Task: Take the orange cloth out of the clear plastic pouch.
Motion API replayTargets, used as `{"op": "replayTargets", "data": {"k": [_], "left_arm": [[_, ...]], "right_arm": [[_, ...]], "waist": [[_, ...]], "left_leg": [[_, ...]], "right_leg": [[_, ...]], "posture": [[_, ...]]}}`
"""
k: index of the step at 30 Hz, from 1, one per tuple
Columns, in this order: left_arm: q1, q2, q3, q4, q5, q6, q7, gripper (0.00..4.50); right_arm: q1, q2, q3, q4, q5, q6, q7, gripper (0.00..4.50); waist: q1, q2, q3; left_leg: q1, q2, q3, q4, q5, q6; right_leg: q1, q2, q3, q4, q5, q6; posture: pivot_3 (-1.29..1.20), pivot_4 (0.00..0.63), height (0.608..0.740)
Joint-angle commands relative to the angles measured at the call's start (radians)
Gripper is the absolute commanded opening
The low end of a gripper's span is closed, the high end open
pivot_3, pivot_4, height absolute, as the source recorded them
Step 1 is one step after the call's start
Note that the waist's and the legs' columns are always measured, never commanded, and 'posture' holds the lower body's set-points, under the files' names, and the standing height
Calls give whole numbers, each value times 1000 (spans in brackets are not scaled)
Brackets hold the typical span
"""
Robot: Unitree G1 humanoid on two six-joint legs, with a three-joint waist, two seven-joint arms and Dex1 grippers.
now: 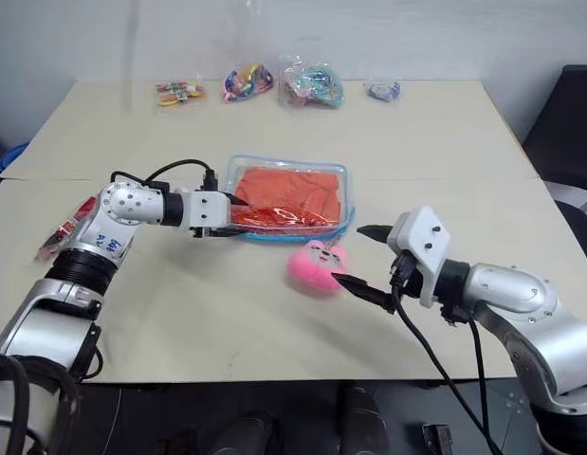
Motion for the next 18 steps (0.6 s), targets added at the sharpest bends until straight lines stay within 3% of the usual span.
{"op": "replayTargets", "data": {"k": [1,5,14,18], "left_arm": [[4,23,28,-23,-59,-37,-97,2731],[13,39,29,-14,-49,-58,-123,2731],[-59,2,-4,132,93,-140,53,2731],[-72,-14,8,167,91,-168,67,1807]], "right_arm": [[4,-12,-33,-40,14,-5,-14,4500],[-1,-12,-27,-36,12,-8,-17,4500],[-8,-20,-21,-31,13,-13,-3,4500],[-9,-23,-18,-29,11,-15,2,4500]], "waist": [[0,0,0],[0,0,0],[4,0,0],[1,0,0]], "left_leg": [[0,0,0,0,0,0],[0,0,0,0,0,0],[0,0,0,0,0,1],[0,-1,0,0,0,1]], "right_leg": [[0,0,0,0,0,0],[0,0,0,0,0,0],[0,0,0,0,0,0],[0,0,0,0,0,1]], "posture": [[0,150,740],[0,150,740],[0,150,740],[0,150,740]]}}
